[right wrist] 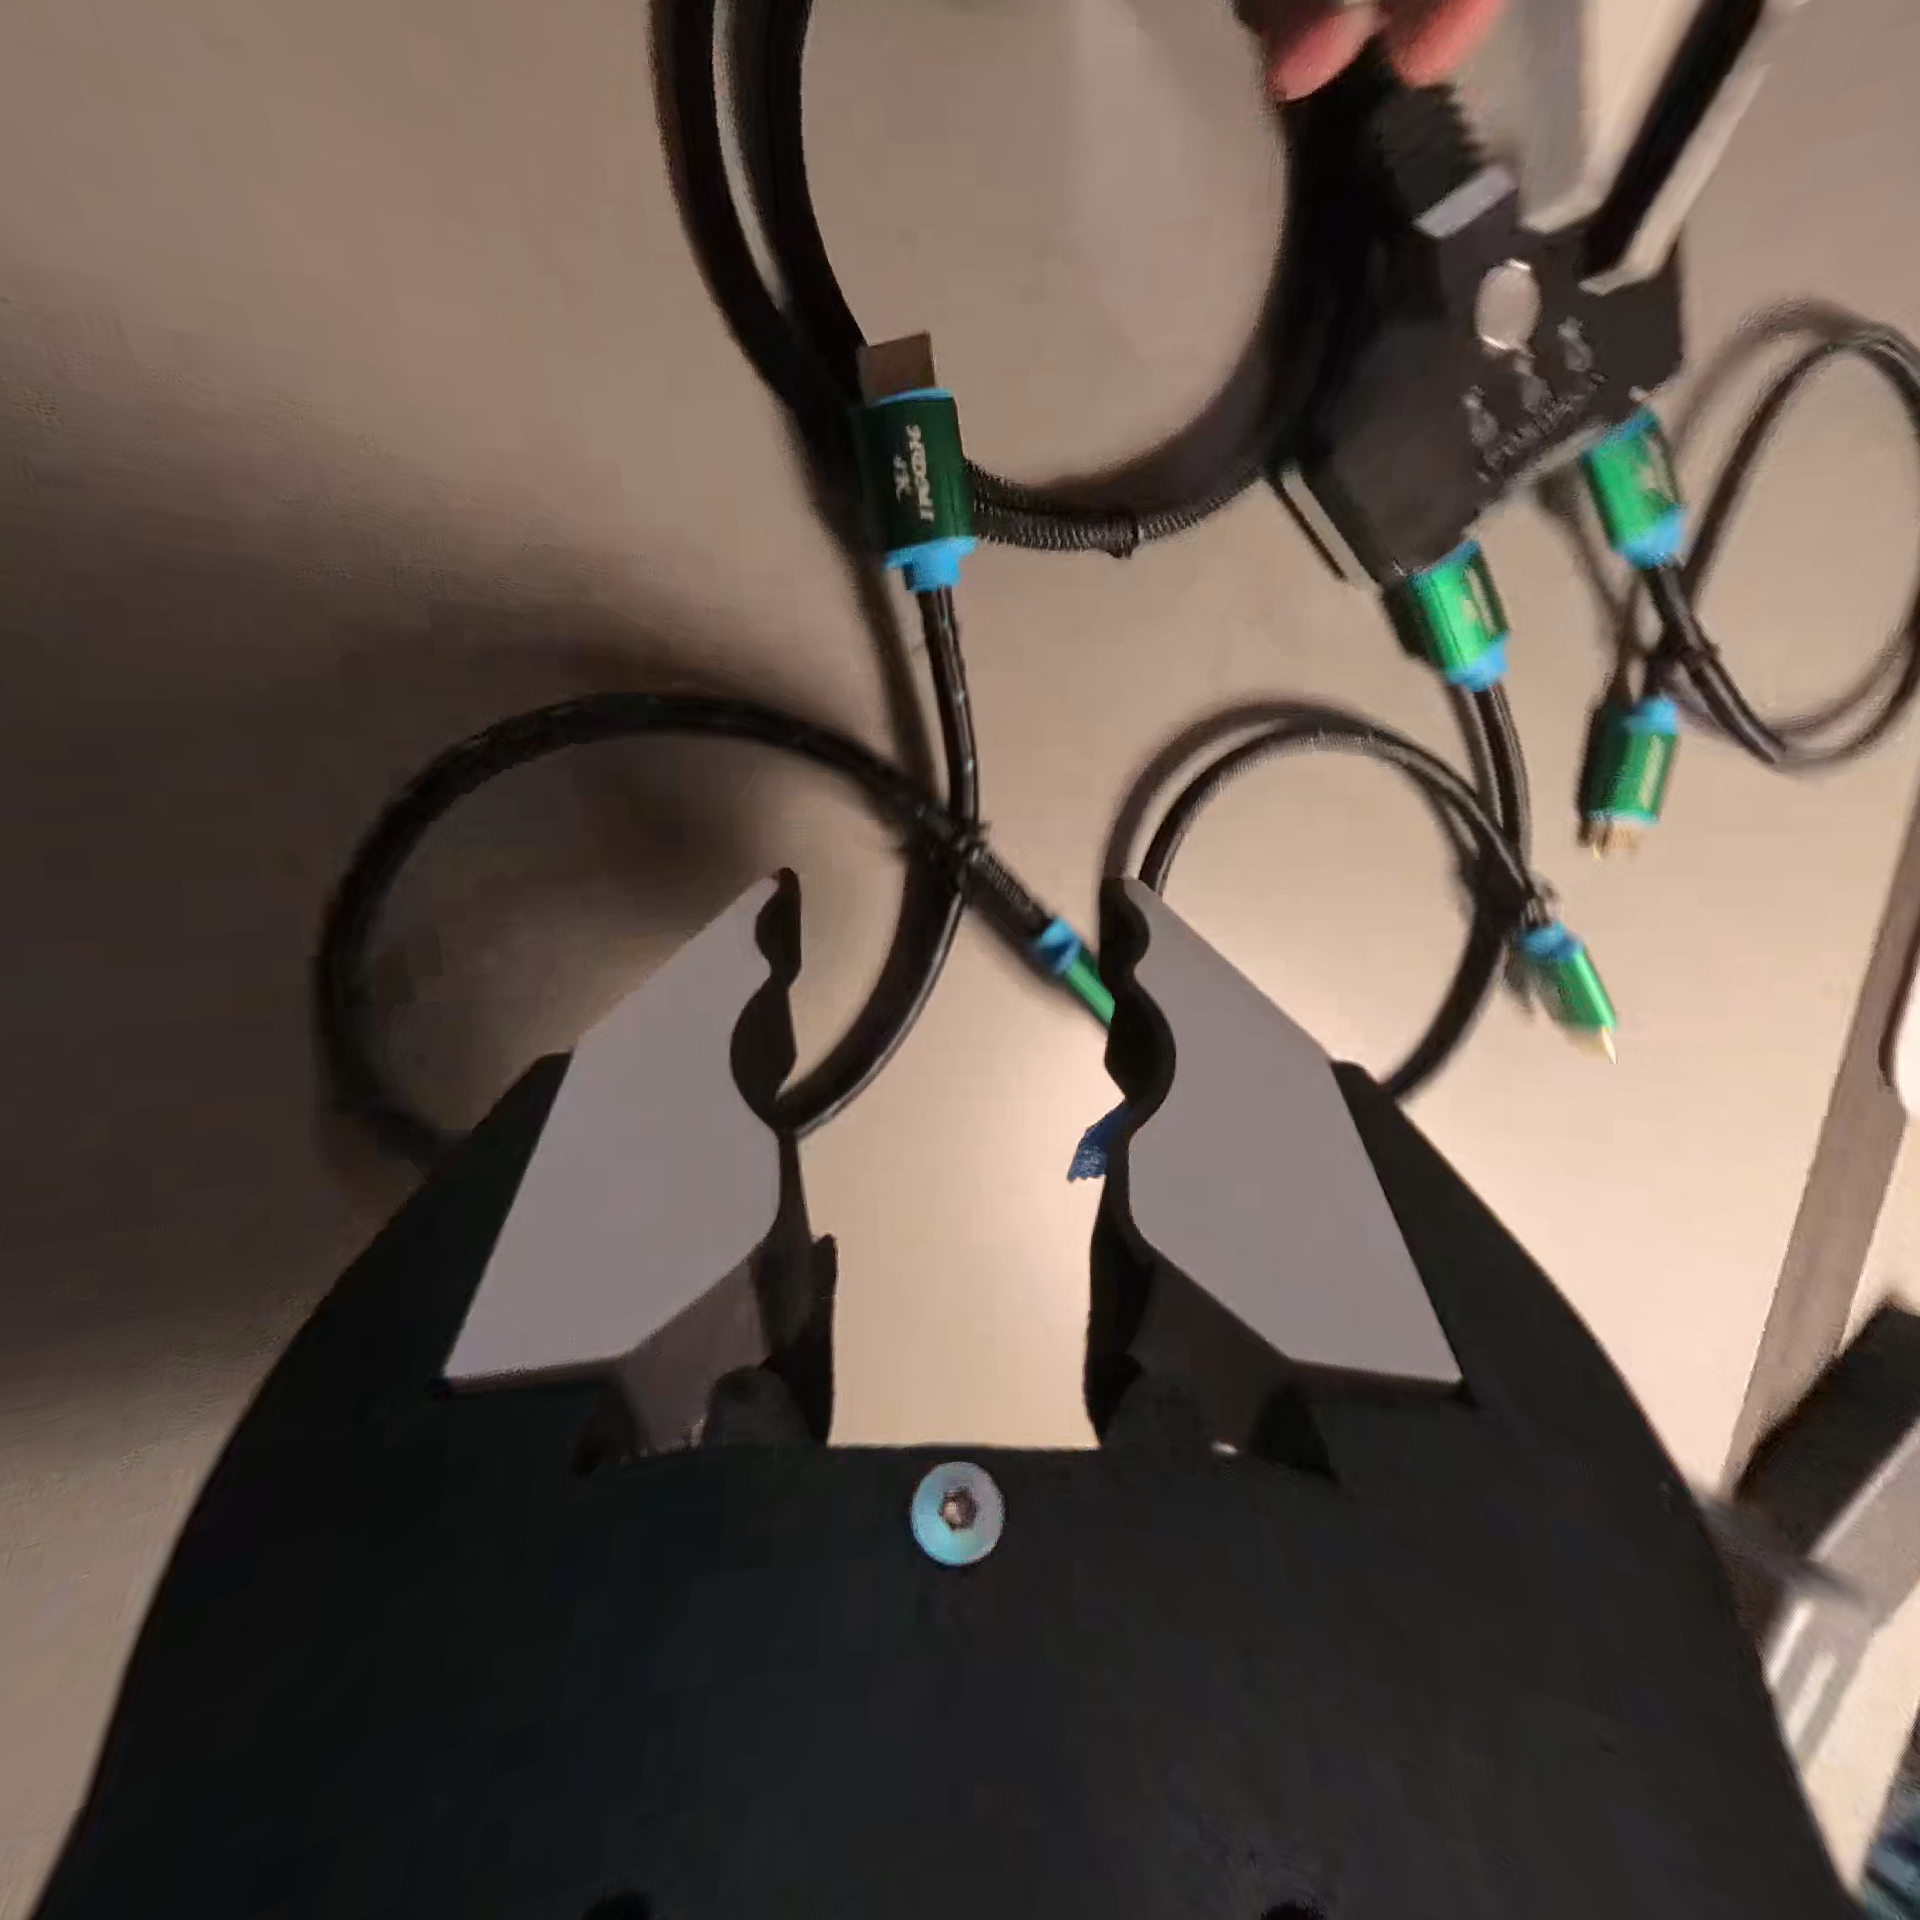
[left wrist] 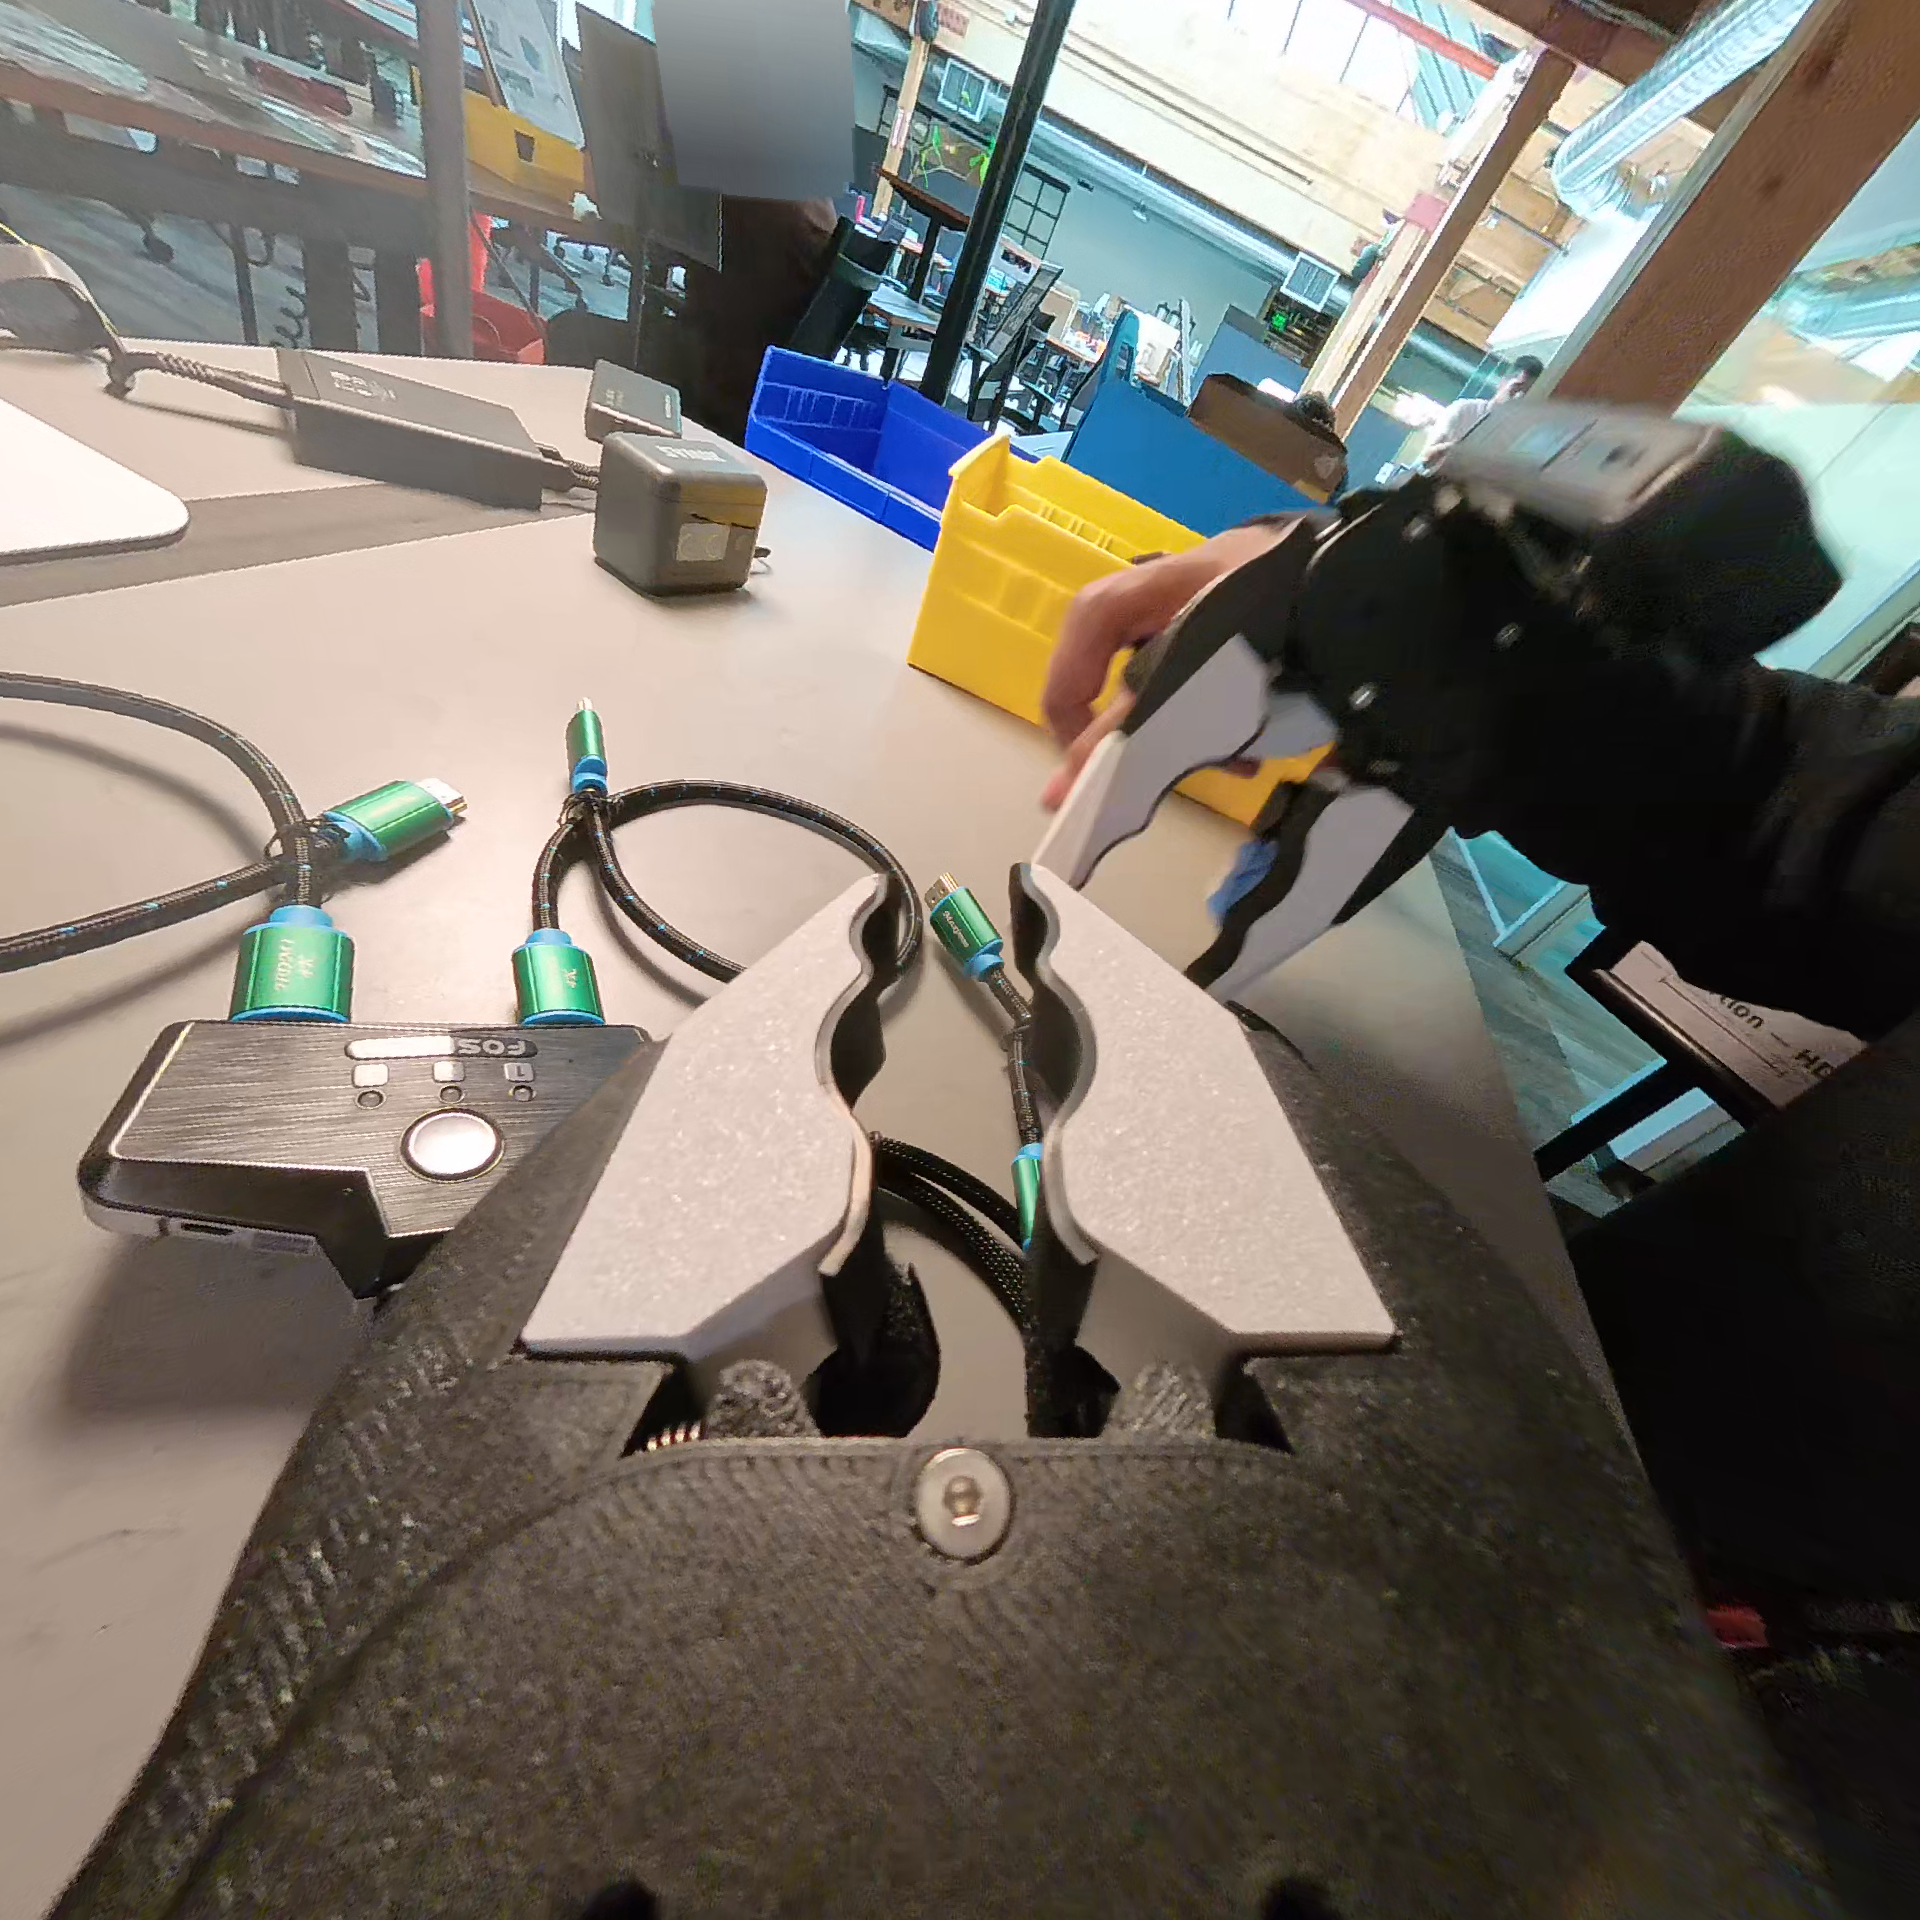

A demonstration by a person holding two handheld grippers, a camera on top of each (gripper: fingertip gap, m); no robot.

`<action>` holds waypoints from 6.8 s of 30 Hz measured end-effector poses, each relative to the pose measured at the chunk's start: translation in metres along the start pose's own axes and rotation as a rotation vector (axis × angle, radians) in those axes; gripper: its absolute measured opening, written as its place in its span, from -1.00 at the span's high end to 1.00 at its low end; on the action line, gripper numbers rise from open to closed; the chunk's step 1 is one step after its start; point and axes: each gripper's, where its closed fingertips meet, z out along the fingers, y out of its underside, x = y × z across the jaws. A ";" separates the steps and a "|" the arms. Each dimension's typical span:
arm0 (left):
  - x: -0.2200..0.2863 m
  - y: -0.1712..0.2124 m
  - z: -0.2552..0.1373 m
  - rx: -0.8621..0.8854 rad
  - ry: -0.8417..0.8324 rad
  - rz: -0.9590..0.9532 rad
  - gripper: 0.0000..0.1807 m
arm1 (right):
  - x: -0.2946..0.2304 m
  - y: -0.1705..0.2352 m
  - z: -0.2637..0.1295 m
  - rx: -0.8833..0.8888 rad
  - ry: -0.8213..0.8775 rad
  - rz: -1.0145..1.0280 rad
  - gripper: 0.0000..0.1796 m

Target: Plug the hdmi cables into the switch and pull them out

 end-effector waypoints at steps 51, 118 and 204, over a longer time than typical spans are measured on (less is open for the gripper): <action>-0.083 0.027 -0.037 -0.301 -0.450 0.147 0.51 | 0.049 -0.024 -0.023 0.182 0.330 0.400 0.60; -0.033 -0.020 -0.017 0.159 -0.066 -0.219 0.60 | 0.137 -0.060 -0.023 0.209 1.153 -0.005 0.79; -0.016 -0.004 -0.025 0.031 0.088 -0.069 0.73 | 0.084 -0.071 -0.005 0.277 0.788 -0.299 0.92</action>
